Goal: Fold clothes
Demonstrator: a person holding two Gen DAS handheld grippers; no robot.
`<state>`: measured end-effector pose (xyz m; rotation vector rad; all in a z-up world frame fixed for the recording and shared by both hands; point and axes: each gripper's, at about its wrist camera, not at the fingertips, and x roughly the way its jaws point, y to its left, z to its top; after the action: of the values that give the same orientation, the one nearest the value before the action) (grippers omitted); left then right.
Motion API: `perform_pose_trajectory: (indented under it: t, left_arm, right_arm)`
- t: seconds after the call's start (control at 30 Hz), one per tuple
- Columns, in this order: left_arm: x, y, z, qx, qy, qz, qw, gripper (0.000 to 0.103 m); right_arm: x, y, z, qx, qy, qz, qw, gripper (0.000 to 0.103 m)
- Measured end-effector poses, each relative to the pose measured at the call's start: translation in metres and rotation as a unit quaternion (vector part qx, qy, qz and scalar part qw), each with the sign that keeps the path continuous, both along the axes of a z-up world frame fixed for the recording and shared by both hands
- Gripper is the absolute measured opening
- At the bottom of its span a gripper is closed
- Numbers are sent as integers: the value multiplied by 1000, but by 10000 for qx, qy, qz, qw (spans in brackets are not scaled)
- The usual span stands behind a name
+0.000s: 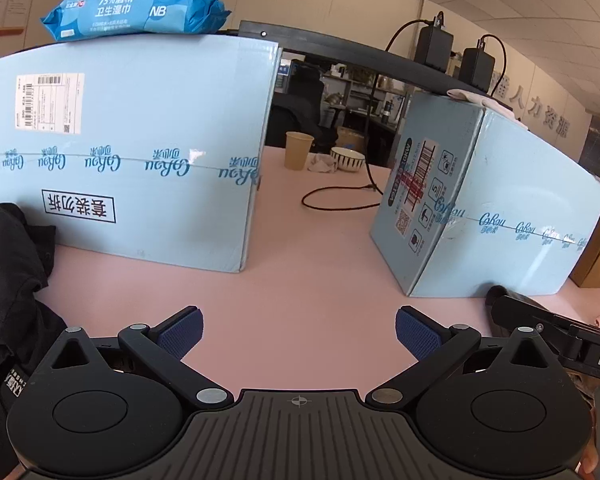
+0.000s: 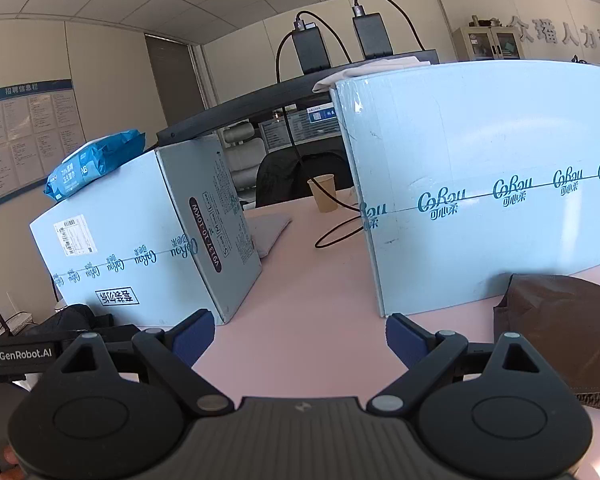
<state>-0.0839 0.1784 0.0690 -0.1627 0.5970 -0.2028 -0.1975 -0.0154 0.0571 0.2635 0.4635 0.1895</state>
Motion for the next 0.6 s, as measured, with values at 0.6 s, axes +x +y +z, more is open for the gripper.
perform_pose_trajectory:
  t: [0.6]
  left_arm:
    - [9, -20, -103, 983, 478, 173, 9939, 103]
  right_arm:
    - [26, 20, -103, -559, 982, -367, 9929, 102]
